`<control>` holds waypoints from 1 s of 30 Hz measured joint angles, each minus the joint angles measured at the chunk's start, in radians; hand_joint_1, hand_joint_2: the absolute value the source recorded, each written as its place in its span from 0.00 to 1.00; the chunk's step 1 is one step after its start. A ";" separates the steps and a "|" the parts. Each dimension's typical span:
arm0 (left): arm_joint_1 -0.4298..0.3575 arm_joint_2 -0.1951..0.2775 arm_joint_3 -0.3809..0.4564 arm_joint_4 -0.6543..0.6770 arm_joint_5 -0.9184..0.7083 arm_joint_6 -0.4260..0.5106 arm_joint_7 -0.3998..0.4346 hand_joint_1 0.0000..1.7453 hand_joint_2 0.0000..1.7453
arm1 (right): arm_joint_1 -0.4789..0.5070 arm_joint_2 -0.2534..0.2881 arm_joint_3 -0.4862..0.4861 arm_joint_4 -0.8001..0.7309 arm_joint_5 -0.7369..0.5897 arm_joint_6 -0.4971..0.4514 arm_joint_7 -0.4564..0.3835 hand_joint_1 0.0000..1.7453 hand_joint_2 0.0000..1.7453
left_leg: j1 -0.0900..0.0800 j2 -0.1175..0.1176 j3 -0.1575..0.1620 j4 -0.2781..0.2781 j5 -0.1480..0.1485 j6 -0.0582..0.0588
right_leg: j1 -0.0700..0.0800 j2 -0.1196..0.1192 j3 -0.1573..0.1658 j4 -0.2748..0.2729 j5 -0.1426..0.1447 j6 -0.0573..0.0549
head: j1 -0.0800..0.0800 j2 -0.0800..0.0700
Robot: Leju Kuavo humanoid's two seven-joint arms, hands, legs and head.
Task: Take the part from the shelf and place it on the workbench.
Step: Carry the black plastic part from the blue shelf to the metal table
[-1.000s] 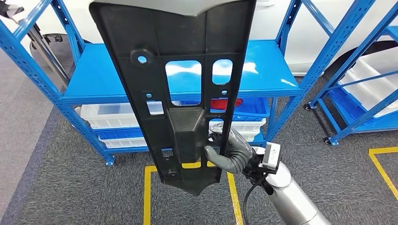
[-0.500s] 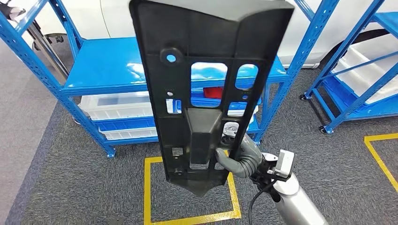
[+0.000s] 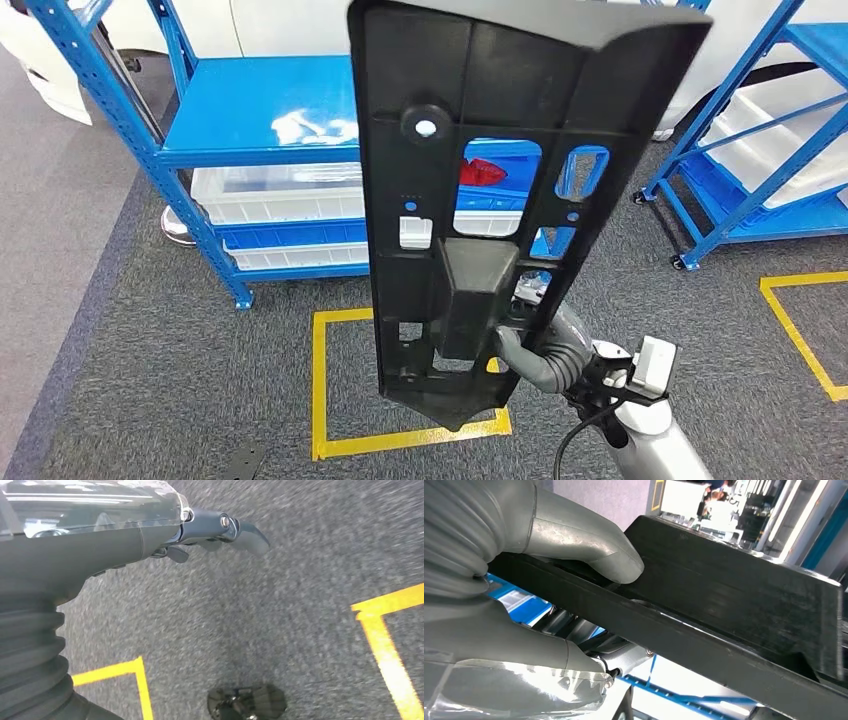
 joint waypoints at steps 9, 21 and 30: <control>0.014 0.007 0.018 0.000 0.027 0.030 -0.024 0.00 1.00 | -0.106 0.046 0.022 0.091 -0.013 0.024 0.006 0.98 1.00 | -0.003 -0.003 -0.094 0.004 0.085 -0.026 | 0.012 -0.003 0.249 -0.184 -0.008 -0.034 | 0.000 0.000; 0.057 0.019 0.028 0.000 0.016 0.033 0.025 0.00 1.00 | -0.084 0.056 0.025 0.123 -0.022 0.007 0.005 0.98 1.00 | 0.008 -0.022 -0.062 0.117 -0.007 -0.062 | 0.005 0.023 0.190 -0.186 0.048 -0.062 | 0.000 0.000; 0.071 0.021 0.028 0.000 0.005 0.029 0.031 0.00 1.00 | -0.044 0.055 0.004 0.094 -0.016 -0.008 0.005 0.98 1.00 | 0.009 -0.036 -0.008 0.014 0.000 -0.036 | 0.007 0.060 0.166 -0.172 0.056 -0.031 | 0.000 0.000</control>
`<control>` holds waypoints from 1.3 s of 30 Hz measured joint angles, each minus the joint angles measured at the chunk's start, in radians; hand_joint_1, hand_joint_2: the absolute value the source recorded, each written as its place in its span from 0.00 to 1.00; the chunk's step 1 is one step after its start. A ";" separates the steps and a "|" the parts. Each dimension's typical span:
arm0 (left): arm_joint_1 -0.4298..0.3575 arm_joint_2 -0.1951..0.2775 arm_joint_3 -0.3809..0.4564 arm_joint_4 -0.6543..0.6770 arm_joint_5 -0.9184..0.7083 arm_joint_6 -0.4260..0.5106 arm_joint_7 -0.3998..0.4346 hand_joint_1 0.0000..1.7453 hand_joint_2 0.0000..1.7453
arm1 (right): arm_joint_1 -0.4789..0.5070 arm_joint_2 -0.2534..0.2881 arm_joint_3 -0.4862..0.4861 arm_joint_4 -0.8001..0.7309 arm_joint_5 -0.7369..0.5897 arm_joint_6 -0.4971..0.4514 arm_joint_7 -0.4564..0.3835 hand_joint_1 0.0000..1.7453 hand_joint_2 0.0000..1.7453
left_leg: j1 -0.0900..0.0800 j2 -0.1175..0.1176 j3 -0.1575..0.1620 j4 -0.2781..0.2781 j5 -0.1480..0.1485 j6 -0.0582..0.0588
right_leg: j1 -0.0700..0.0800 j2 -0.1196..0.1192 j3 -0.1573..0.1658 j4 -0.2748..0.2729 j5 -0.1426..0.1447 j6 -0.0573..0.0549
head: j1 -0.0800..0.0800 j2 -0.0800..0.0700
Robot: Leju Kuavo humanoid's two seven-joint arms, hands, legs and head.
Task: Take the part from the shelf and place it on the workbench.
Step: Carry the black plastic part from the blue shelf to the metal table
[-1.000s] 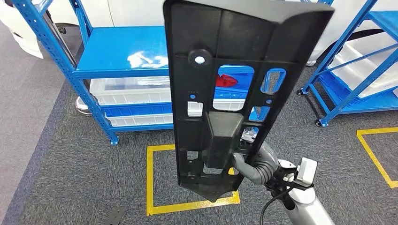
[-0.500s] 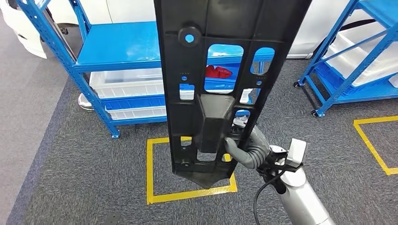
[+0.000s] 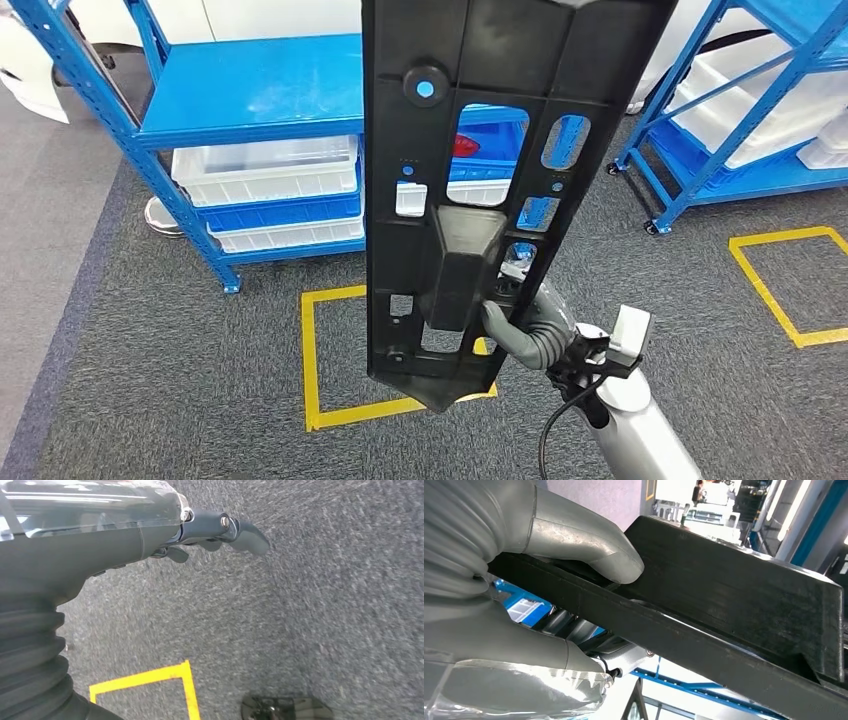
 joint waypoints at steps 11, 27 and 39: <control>-0.032 0.003 -0.003 0.000 0.000 0.011 -0.049 0.00 1.00 | 0.064 -0.001 -0.042 -0.050 0.009 0.017 0.013 0.98 1.00 | -0.006 0.104 -0.003 -0.008 0.007 0.006 | 0.008 -0.130 -0.005 0.002 0.002 -0.005 | 0.000 0.000; 0.012 -0.008 -0.004 0.000 -0.008 -0.001 -0.020 0.00 1.00 | 0.148 0.005 -0.082 -0.139 0.024 0.009 0.037 0.98 1.00 | -0.005 -0.024 -0.004 0.000 -0.001 -0.001 | 0.002 0.038 -0.025 0.009 0.013 -0.021 | 0.000 0.000; 0.017 -0.025 -0.005 0.000 -0.014 0.014 -0.037 0.00 1.00 | 0.249 0.004 -0.156 -0.233 0.033 -0.001 0.028 0.98 1.00 | -0.003 0.090 0.015 -0.017 -0.007 0.019 | -0.007 -0.094 -0.074 0.102 -0.008 0.017 | 0.000 0.000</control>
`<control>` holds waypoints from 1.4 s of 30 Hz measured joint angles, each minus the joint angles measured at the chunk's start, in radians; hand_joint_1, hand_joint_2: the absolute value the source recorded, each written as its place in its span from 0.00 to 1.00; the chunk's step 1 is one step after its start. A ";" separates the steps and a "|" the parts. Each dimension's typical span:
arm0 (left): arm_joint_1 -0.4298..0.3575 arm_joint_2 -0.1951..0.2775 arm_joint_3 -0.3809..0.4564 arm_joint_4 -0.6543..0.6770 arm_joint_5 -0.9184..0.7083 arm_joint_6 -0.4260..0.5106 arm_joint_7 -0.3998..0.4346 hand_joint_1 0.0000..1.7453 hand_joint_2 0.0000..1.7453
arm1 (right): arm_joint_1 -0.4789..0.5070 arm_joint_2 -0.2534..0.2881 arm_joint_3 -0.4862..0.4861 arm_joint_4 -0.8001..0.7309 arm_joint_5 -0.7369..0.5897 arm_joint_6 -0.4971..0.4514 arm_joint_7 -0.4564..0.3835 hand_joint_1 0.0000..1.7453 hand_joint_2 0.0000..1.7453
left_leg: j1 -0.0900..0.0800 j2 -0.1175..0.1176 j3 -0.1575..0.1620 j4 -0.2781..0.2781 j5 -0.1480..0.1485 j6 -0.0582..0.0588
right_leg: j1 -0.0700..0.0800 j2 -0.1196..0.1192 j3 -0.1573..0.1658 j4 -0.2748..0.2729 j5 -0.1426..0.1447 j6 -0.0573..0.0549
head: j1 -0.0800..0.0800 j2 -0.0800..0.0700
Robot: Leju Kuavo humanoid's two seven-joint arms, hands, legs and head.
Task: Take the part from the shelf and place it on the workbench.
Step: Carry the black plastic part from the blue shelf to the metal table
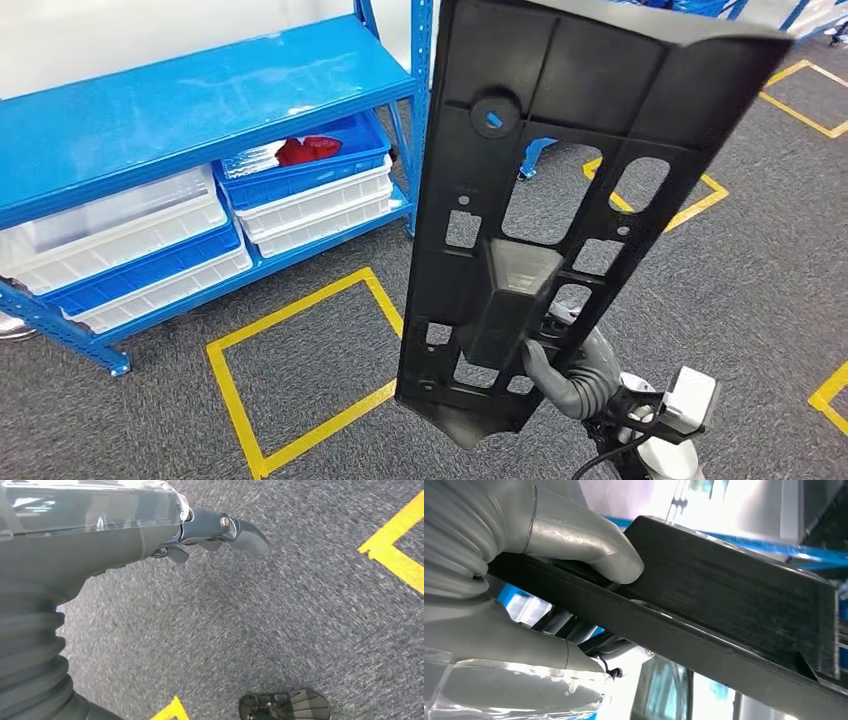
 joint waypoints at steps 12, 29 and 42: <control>0.011 0.005 0.001 0.000 0.000 -0.009 0.044 0.00 1.00 | 0.062 0.009 -0.057 -0.057 0.012 0.025 -0.025 0.98 1.00 | -0.004 -0.050 -0.120 0.289 -0.143 -0.037 | 0.009 0.067 0.053 -0.114 0.034 -0.059 | 0.000 0.000; -0.016 0.006 -0.001 0.000 0.007 0.006 -0.039 0.00 1.00 | 0.082 0.012 -0.069 -0.050 0.013 0.073 -0.045 0.98 1.00 | -0.004 -0.012 0.003 0.000 -0.004 0.008 | -0.003 0.032 -0.067 0.114 -0.040 0.000 | 0.000 0.000; -0.003 0.008 0.003 0.000 0.032 0.031 -0.034 0.00 1.00 | 0.032 0.013 -0.068 0.012 0.003 0.108 -0.072 0.98 1.00 | -0.006 -0.048 -0.105 0.269 -0.145 -0.036 | 0.009 0.060 0.054 -0.126 0.042 -0.061 | 0.000 0.000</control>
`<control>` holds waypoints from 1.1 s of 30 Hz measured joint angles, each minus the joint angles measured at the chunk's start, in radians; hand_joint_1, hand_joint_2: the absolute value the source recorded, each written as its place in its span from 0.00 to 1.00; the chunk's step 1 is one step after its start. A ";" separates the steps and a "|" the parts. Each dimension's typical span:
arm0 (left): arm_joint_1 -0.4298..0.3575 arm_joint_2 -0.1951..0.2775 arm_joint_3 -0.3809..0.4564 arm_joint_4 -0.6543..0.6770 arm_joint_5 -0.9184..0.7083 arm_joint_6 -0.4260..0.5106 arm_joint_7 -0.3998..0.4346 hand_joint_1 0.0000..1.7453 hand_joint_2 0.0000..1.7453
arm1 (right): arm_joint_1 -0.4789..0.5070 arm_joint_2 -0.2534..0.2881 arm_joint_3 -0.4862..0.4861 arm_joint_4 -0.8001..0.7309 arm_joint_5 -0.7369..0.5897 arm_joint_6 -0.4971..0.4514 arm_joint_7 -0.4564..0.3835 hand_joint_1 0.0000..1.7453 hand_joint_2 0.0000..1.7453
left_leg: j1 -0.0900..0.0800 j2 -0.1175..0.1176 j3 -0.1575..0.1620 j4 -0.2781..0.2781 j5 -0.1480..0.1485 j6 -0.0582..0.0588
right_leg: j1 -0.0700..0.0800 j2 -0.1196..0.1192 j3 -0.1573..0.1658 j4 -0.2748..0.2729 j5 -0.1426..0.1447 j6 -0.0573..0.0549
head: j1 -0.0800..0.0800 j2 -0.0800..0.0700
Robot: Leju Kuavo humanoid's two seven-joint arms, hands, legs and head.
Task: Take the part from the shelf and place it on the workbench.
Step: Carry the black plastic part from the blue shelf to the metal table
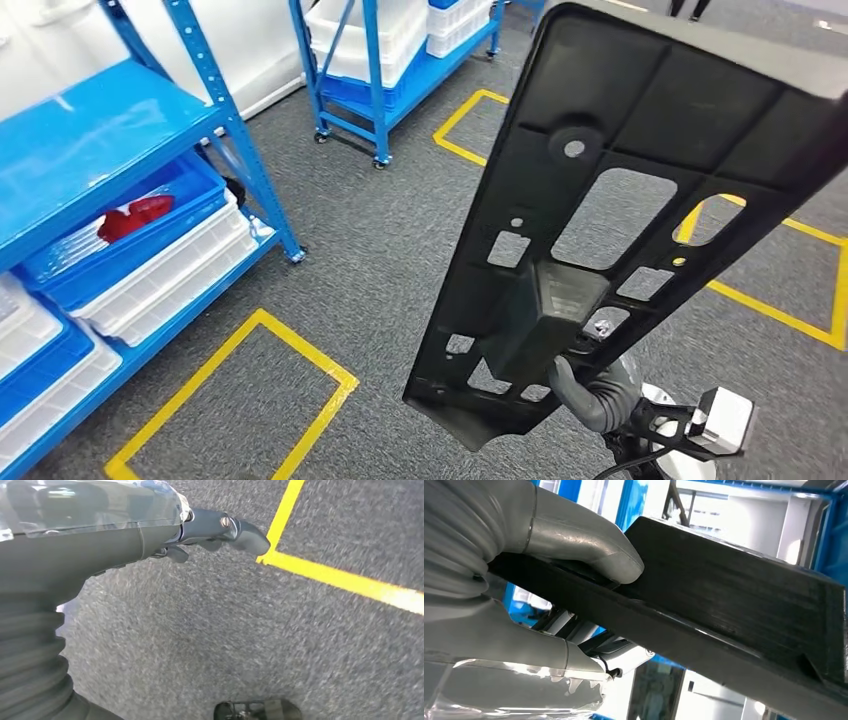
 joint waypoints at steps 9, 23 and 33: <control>0.008 0.001 0.002 0.000 0.005 0.004 0.006 0.00 1.00 | -0.011 0.001 0.000 0.020 0.001 -0.005 -0.008 0.98 1.00 | 0.005 -0.060 0.101 -0.261 0.141 0.025 | -0.006 0.085 -0.022 0.033 -0.010 0.038 | 0.000 0.000; 0.006 0.006 0.002 0.000 0.003 0.011 -0.004 0.00 1.00 | -0.018 0.009 0.000 0.028 0.008 -0.010 -0.019 0.98 1.00 | -0.005 0.080 0.128 -0.272 0.120 0.019 | 0.006 -0.063 -0.028 0.030 -0.008 0.034 | 0.000 0.000; 0.012 0.013 0.002 0.000 0.006 0.012 0.009 0.00 1.00 | -0.015 0.024 0.001 0.032 0.008 -0.015 -0.016 0.98 1.00 | 0.003 -0.010 0.015 -0.057 0.058 -0.001 | -0.003 0.038 -0.012 0.016 -0.004 0.007 | 0.000 0.000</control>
